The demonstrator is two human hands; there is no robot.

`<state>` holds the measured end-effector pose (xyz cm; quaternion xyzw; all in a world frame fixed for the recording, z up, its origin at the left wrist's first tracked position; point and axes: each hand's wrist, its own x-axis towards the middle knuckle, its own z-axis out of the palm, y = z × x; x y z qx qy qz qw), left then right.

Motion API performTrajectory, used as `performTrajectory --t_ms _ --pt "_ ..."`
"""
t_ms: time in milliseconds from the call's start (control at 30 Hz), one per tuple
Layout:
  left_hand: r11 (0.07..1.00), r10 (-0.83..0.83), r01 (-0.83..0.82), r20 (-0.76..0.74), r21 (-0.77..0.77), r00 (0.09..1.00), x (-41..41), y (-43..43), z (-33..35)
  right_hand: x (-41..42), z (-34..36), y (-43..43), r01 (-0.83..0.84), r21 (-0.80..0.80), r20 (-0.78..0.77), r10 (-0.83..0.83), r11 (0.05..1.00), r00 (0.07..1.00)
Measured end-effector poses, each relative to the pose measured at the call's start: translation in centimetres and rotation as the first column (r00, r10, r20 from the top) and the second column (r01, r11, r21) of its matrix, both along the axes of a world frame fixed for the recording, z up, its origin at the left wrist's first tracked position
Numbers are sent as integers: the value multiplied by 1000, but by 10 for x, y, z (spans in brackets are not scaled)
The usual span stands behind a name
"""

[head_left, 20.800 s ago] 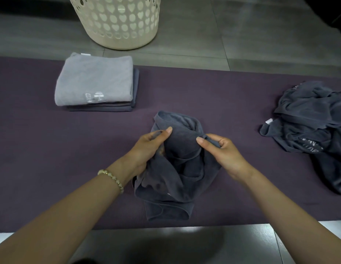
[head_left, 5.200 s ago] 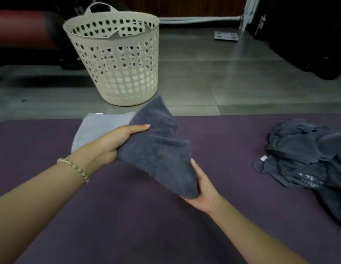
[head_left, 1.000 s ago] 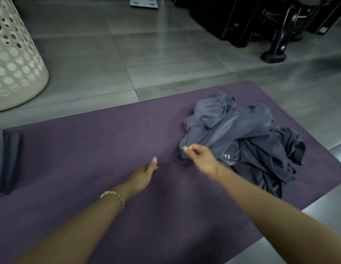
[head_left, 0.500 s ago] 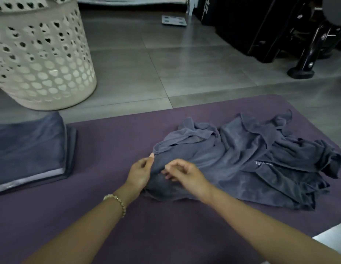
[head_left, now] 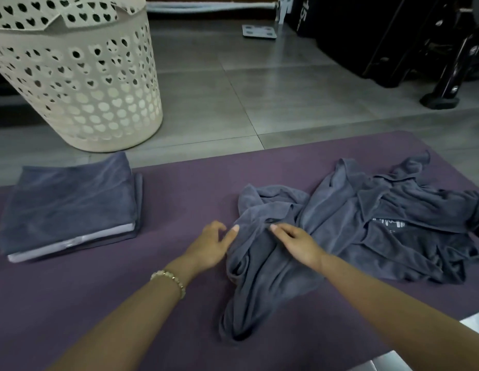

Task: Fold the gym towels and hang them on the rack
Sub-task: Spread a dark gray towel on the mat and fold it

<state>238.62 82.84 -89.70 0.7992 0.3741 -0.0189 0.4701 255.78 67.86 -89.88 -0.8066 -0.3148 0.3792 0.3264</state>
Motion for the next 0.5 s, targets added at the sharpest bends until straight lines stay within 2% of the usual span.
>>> performTrajectory --t_ms 67,133,233,300,333,400,433,467,500 --pt "986 -7 26 114 -162 993 15 -10 -11 0 0 -11 -164 -100 236 184 981 954" --pt "975 0 19 87 -222 996 28 -25 -29 -4 5 -26 -280 -163 360 322 946 876" --pt "998 28 -27 14 -58 1000 38 -37 -49 -5 7 -46 -338 -169 444 377 926 813" --pt "998 32 -31 -28 58 999 42 -40 -50 -8 6 -56 -313 -171 453 357 934 817" --pt "994 39 -38 -14 103 999 43 -41 -47 -10 4 -59 -242 -134 453 277 961 847" --pt "992 25 -30 45 122 999 44 -43 -40 -19 0 -62 78 17 420 -78 997 904" --pt "997 41 -47 105 59 994 44 -43 -38 -23 -2 -60 298 58 327 -300 953 896" --pt "996 83 -77 172 -42 982 42 -45 -33 -26 -5 -57 503 29 176 -500 864 848" --pt "985 133 -104 223 -138 966 40 -46 -30 -29 -7 -54 648 -47 11 -648 760 761"
